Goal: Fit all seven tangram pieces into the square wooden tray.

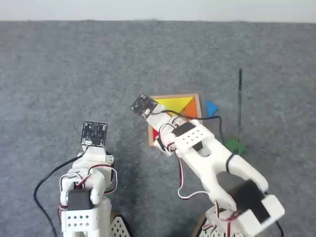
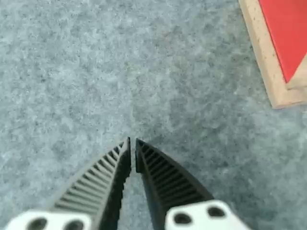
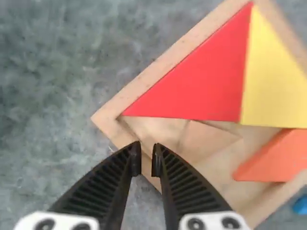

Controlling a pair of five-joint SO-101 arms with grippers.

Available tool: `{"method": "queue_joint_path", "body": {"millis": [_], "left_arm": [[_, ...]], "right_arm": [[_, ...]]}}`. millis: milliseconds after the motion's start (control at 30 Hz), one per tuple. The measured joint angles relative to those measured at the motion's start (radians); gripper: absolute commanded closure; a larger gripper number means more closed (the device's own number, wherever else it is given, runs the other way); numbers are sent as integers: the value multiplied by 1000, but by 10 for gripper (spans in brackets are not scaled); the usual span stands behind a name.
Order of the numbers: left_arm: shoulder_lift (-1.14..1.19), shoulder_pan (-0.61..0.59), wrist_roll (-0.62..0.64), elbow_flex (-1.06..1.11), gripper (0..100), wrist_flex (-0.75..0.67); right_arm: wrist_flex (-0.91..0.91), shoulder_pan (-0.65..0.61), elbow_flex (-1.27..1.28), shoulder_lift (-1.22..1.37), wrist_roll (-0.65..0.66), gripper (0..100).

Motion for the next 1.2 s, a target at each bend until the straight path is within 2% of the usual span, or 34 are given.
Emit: {"method": "queue_joint_path", "body": {"millis": [167,733,1200], "left_arm": [[0,2,0,0,979,0],[0,2,0,0,979,0],[0,2,0,0,979,0]], "right_arm": [[0,17,-40,49,6,945],[-17,199,-126,124,11,946],[-86,207,-126,129,9,944]]}}
